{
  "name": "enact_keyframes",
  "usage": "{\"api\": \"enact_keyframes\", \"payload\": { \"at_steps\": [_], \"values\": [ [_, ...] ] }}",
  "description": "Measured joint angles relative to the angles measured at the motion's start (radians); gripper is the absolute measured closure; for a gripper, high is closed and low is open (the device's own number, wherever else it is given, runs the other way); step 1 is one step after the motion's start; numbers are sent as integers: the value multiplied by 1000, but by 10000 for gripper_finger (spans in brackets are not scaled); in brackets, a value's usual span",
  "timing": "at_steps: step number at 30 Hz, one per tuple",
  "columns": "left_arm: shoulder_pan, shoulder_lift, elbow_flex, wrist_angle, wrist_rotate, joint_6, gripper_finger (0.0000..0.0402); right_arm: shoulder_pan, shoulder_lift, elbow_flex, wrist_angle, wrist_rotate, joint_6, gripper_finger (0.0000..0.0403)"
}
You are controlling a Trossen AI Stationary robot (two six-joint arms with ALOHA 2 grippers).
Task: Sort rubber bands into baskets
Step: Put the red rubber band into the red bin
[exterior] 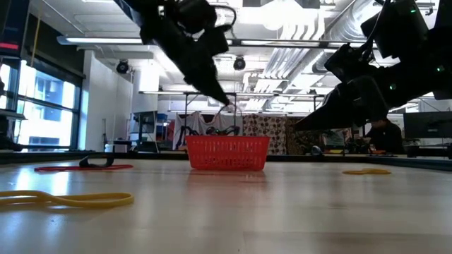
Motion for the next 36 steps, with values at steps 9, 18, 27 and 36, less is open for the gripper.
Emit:
{"api": "enact_keyframes", "payload": {
  "at_steps": [9,18,27,36],
  "values": [
    [9,106,0,-1,21,10,401,0,0,0,1,0,1,403],
    [13,154,1,-11,33,28,401,0,0,0,-3,0,0,403],
    [12,207,0,-2,18,21,401,0,0,1,-3,2,4,403],
    [6,206,39,-30,7,20,393,0,0,1,-7,3,2,403]
  ]
}}
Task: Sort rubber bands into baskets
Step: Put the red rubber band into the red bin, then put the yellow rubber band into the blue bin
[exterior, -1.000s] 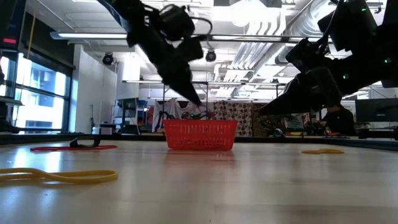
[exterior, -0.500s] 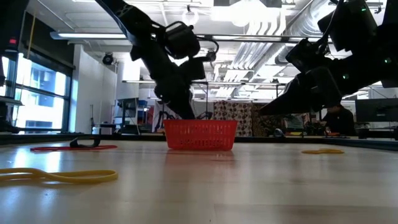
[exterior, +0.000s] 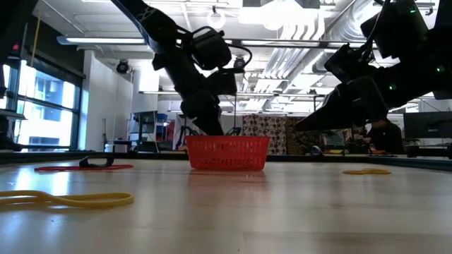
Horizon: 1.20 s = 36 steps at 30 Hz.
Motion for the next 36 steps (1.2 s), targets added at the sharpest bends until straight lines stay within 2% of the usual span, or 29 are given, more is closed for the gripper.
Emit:
{"api": "enact_keyframes", "payload": {
  "at_steps": [11,14,20,27,36],
  "values": [
    [-25,0,42,-98,6,7,303,0,0,0,-17,0,7,403],
    [-36,0,42,-93,-15,24,293,0,0,0,-22,0,7,403],
    [-93,0,41,25,-66,50,335,0,0,0,-31,0,0,403],
    [-139,-1,41,205,-66,44,392,0,0,0,-31,1,-11,403],
    [-152,-2,4,371,-5,-12,401,0,0,0,-31,1,-11,403]
  ]
}}
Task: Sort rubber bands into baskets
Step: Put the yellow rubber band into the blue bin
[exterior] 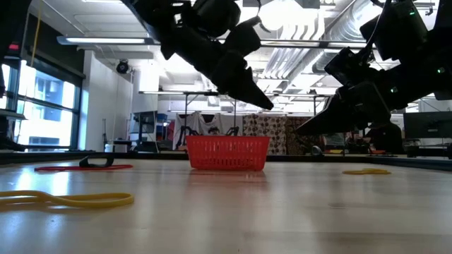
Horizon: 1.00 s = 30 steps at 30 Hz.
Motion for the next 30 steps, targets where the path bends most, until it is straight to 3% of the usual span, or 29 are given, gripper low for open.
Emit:
{"api": "enact_keyframes", "payload": {
  "at_steps": [9,15,23,30],
  "values": [
    [-4,-25,-117,83,-2,-41,401,0,0,0,0,0,0,403],
    [-26,-166,-187,116,-10,-44,401,0,0,-1,8,0,18,403],
    [-99,-337,-412,297,-19,-143,401,0,0,0,27,-18,37,392],
    [-233,-437,-475,113,-44,-233,401,0,0,0,37,-20,75,353]
  ]
}}
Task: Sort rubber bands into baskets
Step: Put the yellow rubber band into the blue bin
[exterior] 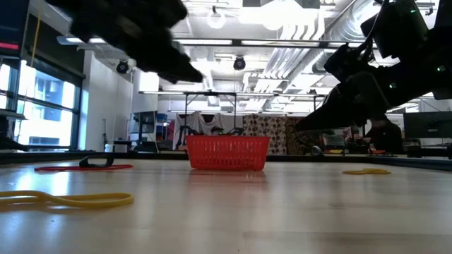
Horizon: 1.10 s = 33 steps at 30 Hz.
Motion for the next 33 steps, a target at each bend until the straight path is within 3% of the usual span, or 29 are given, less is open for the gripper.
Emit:
{"api": "enact_keyframes", "payload": {
  "at_steps": [8,15,20,27,33],
  "values": [
    [-242,-18,1,-170,4,-156,399,0,0,0,1,0,5,325],
    [-364,-11,37,-237,-52,-369,365,0,0,0,-1,0,6,324],
    [-405,43,129,-385,-123,-409,329,0,0,0,-4,0,16,324],
    [-409,172,288,-546,-74,-517,291,0,0,0,-15,0,30,324],
    [-423,302,429,-681,-43,-597,286,0,0,0,-14,7,25,324]
  ]
}}
